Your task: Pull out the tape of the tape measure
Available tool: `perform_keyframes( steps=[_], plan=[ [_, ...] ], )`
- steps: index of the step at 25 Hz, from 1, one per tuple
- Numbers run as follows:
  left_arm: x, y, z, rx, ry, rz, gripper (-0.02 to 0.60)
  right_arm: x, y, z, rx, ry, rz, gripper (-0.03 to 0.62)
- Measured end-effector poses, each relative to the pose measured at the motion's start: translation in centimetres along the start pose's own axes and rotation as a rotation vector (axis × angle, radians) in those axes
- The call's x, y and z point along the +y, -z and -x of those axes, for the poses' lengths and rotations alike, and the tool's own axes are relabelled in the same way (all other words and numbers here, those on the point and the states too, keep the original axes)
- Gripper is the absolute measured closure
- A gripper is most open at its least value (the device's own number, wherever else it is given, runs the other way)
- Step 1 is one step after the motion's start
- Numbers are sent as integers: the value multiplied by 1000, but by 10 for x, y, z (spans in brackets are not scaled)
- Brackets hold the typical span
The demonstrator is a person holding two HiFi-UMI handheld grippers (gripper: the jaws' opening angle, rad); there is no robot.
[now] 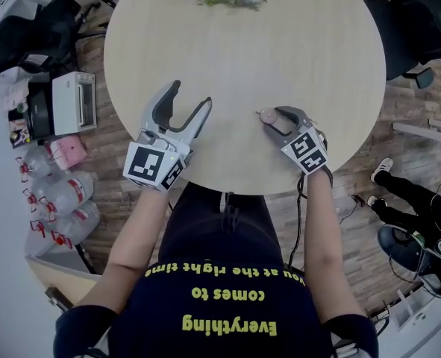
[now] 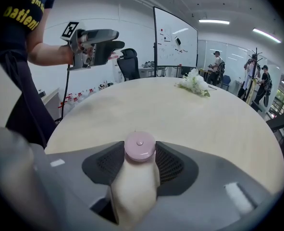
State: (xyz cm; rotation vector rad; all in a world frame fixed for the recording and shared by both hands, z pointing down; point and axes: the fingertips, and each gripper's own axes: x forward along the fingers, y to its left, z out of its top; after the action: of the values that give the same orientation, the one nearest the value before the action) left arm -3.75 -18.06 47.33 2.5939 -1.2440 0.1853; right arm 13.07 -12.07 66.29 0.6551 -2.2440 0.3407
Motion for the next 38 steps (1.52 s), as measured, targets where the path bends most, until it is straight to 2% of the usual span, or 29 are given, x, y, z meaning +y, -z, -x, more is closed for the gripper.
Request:
perform_keyframes(
  steps=[5,9,13,20,23,29,36,38],
  plan=[
    [-16,0,-2,3,88,4,290,3,-32,21,-65,-31,-42,379],
    [-36,-1,-7,11,179,-24,291,11,-63,44,-132,-91,-60,379],
    [-62,-7,-5,19,308,-89,290,22,-94,73,-182,-136,-24,379],
    [-111,-25,5,16,569,-134,291,41,-153,127,-261,-235,69,379],
    [-130,-30,12,16,669,-123,290,51,-169,142,-265,-263,135,379],
    [-147,-34,23,35,782,-123,305,82,-184,157,-253,-357,237,379],
    [-162,-30,44,90,910,-127,321,104,-188,160,-243,-428,266,379],
    [-164,-30,46,89,927,-148,346,108,-188,161,-242,-444,270,379]
  ],
)
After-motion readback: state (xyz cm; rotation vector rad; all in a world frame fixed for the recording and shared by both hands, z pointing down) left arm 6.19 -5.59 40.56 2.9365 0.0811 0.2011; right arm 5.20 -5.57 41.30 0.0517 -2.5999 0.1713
